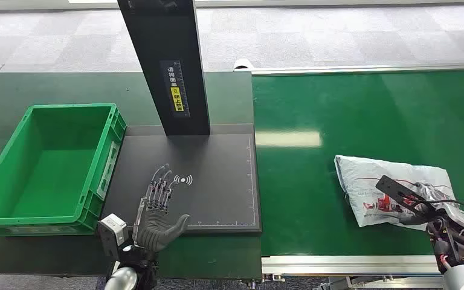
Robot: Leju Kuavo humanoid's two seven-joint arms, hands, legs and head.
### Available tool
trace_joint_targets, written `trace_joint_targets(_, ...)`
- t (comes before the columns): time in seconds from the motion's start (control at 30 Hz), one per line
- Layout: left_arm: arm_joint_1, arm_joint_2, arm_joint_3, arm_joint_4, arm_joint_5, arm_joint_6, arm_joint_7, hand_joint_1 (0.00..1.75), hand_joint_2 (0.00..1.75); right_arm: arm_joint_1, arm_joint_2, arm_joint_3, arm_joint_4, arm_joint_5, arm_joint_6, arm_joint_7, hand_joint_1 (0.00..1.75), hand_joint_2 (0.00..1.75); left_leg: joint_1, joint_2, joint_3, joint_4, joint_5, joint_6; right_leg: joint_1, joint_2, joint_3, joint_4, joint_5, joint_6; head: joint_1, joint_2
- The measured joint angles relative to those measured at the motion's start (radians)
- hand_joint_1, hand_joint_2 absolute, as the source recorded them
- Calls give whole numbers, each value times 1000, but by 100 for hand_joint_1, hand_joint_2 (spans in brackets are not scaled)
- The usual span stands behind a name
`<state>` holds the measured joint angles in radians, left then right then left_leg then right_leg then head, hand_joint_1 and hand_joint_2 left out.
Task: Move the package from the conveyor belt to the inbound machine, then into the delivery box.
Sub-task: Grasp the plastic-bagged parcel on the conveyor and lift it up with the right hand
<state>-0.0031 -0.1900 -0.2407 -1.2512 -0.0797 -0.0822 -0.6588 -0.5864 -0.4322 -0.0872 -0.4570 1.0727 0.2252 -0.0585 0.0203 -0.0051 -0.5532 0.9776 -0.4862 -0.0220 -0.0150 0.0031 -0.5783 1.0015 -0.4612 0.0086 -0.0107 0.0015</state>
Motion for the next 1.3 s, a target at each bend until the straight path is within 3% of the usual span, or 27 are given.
trace_joint_targets(0.07,0,0,0,0,0,1,2,0,175,-5,-6,1,13,2,14,0,10,175,0,0,0,0,0,0,0,0,0,0,0,0,0,0)
trace_joint_targets(0.17,0,0,0,0,3,9,7,0,175,-18,-17,5,45,3,58,0,140,175,0,-1,0,0,0,0,0,-1,0,0,0,0,0,0)
trace_joint_targets(0.2,0,0,0,0,5,13,9,0,175,-22,-19,6,53,2,70,-1,175,175,0,-1,0,0,0,0,0,-1,0,0,0,0,0,0)
trace_joint_targets(0.43,5,0,0,0,17,36,10,0,175,-41,-19,13,70,-9,62,-16,175,175,0,-1,1,0,0,0,0,-1,2,0,0,0,0,0)
trace_joint_targets(0.97,27,2,8,-13,26,75,-4,0,175,-42,29,63,40,-34,-60,-177,175,175,0,1,1,0,0,0,0,-1,3,0,0,0,0,0)
trace_joint_targets(1.13,53,3,14,-62,9,120,-23,0,175,-30,71,98,-59,-94,-191,-285,175,175,0,0,1,0,1,1,0,-2,2,0,0,0,0,0)
trace_joint_targets(1.3,74,3,23,-104,-11,124,-32,0,175,70,99,114,-299,-190,-304,-340,175,175,0,-4,-1,0,1,1,0,-4,1,0,-1,1,0,0)
